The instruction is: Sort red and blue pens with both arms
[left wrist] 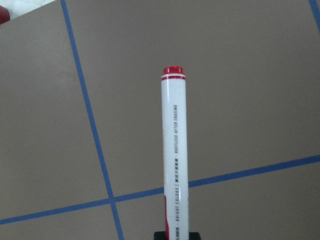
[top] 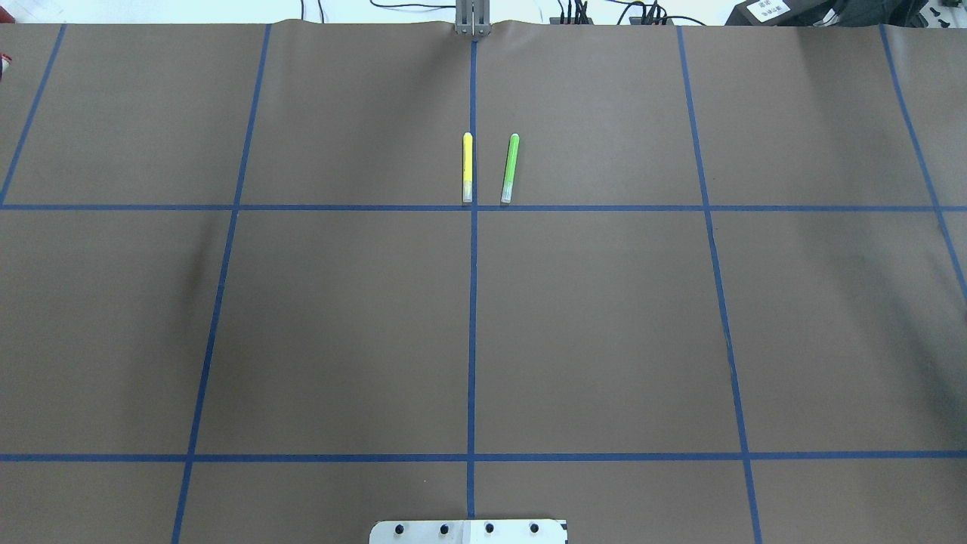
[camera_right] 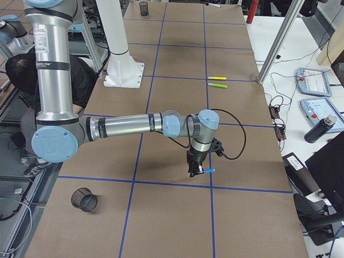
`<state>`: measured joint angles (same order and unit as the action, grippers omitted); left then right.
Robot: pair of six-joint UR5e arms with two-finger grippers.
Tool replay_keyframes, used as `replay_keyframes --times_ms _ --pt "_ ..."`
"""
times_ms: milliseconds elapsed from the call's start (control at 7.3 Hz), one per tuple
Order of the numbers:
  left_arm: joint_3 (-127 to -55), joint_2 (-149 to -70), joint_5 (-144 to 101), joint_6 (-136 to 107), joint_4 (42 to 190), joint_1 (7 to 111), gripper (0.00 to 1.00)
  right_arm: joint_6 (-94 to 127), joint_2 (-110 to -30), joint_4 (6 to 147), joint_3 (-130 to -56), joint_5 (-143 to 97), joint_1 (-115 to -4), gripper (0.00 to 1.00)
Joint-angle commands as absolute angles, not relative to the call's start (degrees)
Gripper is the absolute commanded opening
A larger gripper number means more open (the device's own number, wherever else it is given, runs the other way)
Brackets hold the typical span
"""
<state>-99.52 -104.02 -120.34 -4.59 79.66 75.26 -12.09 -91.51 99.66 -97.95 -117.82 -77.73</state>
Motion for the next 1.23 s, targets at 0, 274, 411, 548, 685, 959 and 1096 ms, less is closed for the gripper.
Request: replay_keyframes --times_ms 0,274,411,548,685,959,1096 --pt "-101.86 -98.37 -120.59 -2.99 79.19 75.41 0.00 -21.30 -99.04 111.39 -105.01 -117.86 -81.28 0.00" --pt "-103.61 -91.27 -120.76 -0.10 79.19 76.20 0.00 -26.53 -99.31 122.73 -105.11 -119.00 -84.97 0.00" --pt "-103.62 -88.62 -120.76 0.70 79.19 76.98 0.00 -26.89 -100.71 124.87 -105.38 -119.00 -85.25 0.00" --pt "-103.71 -86.68 -120.76 3.57 78.23 78.82 0.00 -26.89 -102.20 124.98 -105.29 -119.26 -85.25 0.00" --pt "-104.58 -86.23 -120.59 8.74 71.70 81.71 0.00 -26.72 -102.83 124.98 -105.38 -119.53 -85.43 0.00" --pt "-105.55 -78.80 -120.41 19.23 66.27 86.65 0.00 -26.63 -103.27 124.89 -105.47 -120.93 -86.22 0.00" --pt "-106.51 -73.53 -120.85 19.33 66.18 87.27 0.00 -26.72 -103.27 124.89 -105.82 -120.85 -87.87 0.00"
